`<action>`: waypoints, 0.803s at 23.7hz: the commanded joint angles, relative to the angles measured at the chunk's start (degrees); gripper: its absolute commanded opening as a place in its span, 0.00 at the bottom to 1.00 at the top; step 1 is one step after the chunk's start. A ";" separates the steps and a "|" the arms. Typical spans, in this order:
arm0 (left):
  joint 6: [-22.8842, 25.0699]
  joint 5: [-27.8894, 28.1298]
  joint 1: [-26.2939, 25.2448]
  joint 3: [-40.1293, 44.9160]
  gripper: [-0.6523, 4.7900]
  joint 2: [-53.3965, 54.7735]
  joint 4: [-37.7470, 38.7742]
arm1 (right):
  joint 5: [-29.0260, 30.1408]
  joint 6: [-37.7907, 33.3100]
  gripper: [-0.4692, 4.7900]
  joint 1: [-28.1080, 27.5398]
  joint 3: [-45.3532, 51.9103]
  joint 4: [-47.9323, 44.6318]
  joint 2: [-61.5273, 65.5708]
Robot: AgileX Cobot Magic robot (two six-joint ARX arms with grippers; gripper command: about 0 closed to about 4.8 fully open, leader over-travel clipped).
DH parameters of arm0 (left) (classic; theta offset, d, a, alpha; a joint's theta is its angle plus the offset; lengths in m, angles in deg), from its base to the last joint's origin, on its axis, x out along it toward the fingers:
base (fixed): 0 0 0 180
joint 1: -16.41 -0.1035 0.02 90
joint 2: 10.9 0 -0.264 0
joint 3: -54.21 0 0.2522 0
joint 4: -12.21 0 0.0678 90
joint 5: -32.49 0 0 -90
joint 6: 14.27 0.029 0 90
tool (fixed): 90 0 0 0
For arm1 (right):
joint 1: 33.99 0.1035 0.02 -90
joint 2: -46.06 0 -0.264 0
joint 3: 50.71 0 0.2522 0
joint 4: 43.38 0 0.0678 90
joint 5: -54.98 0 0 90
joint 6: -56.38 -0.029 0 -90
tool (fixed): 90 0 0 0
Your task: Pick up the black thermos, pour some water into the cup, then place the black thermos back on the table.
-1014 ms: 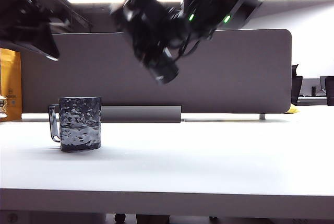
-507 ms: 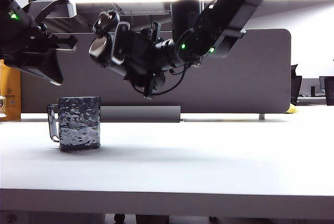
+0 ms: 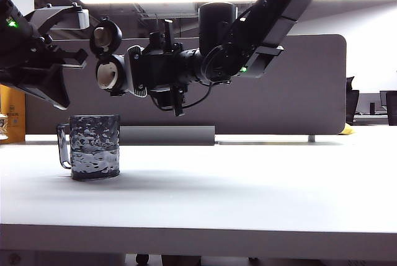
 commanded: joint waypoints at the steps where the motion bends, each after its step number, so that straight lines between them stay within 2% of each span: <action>1: -0.04 -0.02 -0.04 -0.17 0.11 -0.13 0.24 | 0.04 0.87 0.36 0.24 -0.90 -3.04 -0.46; 19: 0.02 0.02 -0.04 -0.17 0.11 -0.15 1.40 | -0.17 4.04 0.36 0.09 -0.92 -2.75 -0.13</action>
